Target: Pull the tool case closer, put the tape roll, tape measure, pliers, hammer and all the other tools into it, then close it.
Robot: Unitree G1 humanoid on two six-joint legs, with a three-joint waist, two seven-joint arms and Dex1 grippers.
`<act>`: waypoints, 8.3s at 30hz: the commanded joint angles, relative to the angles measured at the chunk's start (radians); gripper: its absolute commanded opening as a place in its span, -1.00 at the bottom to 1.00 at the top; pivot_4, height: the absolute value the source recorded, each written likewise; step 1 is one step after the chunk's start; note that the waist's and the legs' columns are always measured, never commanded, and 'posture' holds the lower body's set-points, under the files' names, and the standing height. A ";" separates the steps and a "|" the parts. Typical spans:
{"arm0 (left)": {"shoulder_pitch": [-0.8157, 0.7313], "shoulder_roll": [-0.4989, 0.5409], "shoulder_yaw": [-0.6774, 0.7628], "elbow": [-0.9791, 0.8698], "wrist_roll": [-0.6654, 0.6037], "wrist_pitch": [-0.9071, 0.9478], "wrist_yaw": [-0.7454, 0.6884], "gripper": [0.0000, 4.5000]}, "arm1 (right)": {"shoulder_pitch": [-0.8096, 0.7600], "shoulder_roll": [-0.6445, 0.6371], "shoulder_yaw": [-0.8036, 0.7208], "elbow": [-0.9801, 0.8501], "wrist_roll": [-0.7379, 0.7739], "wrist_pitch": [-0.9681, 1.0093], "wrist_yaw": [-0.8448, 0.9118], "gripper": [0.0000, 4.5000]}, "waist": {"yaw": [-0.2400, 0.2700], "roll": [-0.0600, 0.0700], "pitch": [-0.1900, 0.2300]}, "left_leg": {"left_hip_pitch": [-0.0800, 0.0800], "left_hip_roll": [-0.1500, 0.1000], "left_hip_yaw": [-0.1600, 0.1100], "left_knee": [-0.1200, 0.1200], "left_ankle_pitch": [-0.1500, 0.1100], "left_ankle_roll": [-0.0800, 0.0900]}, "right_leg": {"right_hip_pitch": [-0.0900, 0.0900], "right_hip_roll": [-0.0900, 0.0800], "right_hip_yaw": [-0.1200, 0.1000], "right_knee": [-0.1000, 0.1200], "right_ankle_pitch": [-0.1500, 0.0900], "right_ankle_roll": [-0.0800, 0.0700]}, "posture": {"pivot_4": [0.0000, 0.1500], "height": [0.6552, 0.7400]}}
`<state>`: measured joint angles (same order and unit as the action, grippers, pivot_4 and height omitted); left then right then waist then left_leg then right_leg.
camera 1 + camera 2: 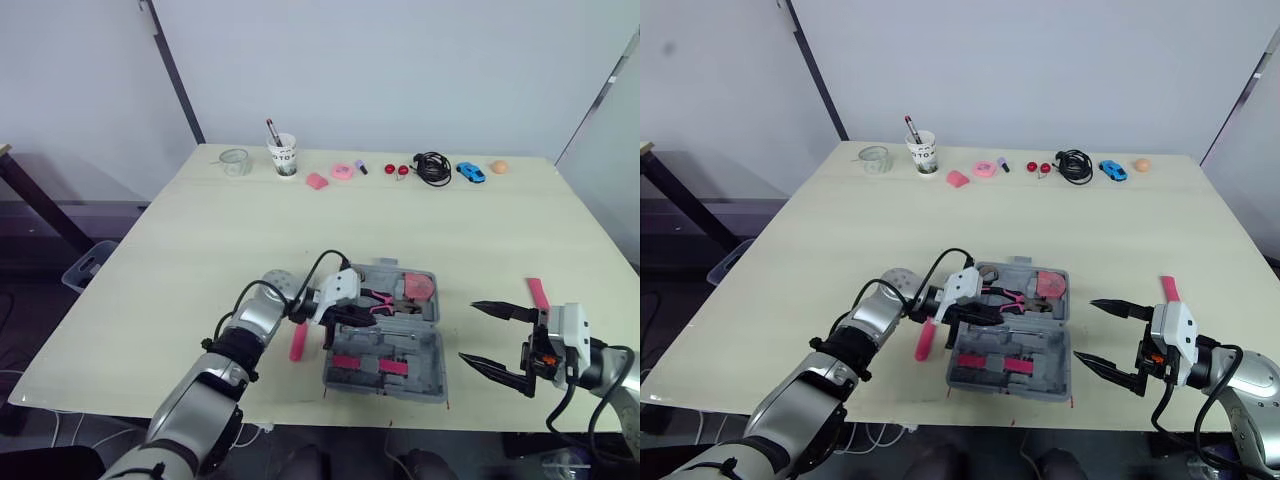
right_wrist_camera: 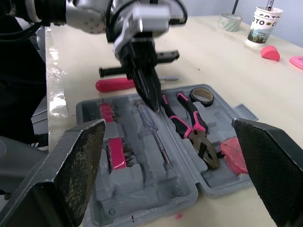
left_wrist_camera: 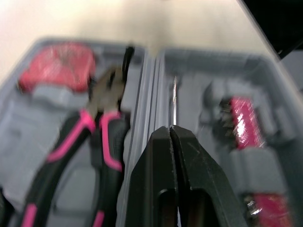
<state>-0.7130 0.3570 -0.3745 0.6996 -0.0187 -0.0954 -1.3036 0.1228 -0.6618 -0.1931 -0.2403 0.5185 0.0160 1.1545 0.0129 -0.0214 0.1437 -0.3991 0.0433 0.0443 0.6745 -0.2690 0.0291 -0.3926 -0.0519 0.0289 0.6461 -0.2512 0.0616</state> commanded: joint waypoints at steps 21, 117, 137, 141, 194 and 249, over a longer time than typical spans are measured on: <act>0.102 0.001 0.247 -0.162 -0.202 -0.009 0.028 -0.96 | 0.012 0.049 -0.075 0.059 0.007 -0.003 -0.129 1.00 | -0.001 0.003 -0.006 | 0.000 0.001 -0.001 0.000 0.000 0.000 | 0.000 0.000 -0.001 0.001 0.000 0.000 | 1.00 1.00; 0.416 0.503 0.455 -1.083 -0.696 0.542 -0.004 1.00 | -0.248 0.078 -0.112 0.563 -0.245 0.511 -0.707 -0.96 | -0.027 0.004 -0.008 | 0.003 0.003 0.009 -0.005 0.000 0.000 | -0.003 0.004 0.013 -0.003 -0.002 -0.004 | 1.00 1.00; 0.437 0.507 0.460 -0.968 -0.652 0.442 -0.089 1.00 | -0.177 -0.197 -0.021 -0.033 -0.130 0.582 -0.351 -0.96 | -0.027 0.011 -0.002 | 0.003 0.003 0.006 -0.006 0.000 0.000 | -0.004 0.005 0.013 -0.003 0.000 -0.001 | 1.00 1.00; 0.435 0.507 0.462 -0.901 -0.623 0.391 -0.133 1.00 | -0.286 -0.247 0.096 -0.120 -0.111 0.646 -0.280 -0.96 | -0.026 0.008 0.000 | 0.002 0.004 0.006 -0.006 0.000 0.000 | -0.004 0.005 0.012 -0.003 -0.001 -0.001 | 1.00 1.00; 0.466 0.619 0.409 -0.716 -0.514 0.176 -0.286 1.00 | -0.721 -0.035 0.850 -0.075 -0.506 0.801 -0.198 -0.25 | -0.026 0.001 0.005 | -0.001 0.005 0.007 -0.005 0.000 0.000 | -0.010 0.004 0.011 0.000 0.000 -0.001 | 1.00 1.00; 0.808 0.362 0.708 -0.709 -0.442 0.152 0.246 1.00 | -0.035 0.154 -0.092 0.060 -0.156 0.077 -0.371 -0.98 | -0.023 -0.001 0.004 | 0.001 0.005 0.006 -0.005 0.000 0.000 | -0.007 0.004 0.012 0.002 0.000 -0.001 | 1.00 1.00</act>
<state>0.0875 0.7281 0.2914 -0.0195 -0.4864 0.0888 -1.1193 0.0657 -0.5189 -0.2229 -0.1850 0.3603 0.1701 0.8070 -0.0101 -0.0228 0.1476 -0.3973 0.0479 0.0506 0.6690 -0.2692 0.0286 -0.3985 -0.0483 0.0405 0.6469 -0.2514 0.0609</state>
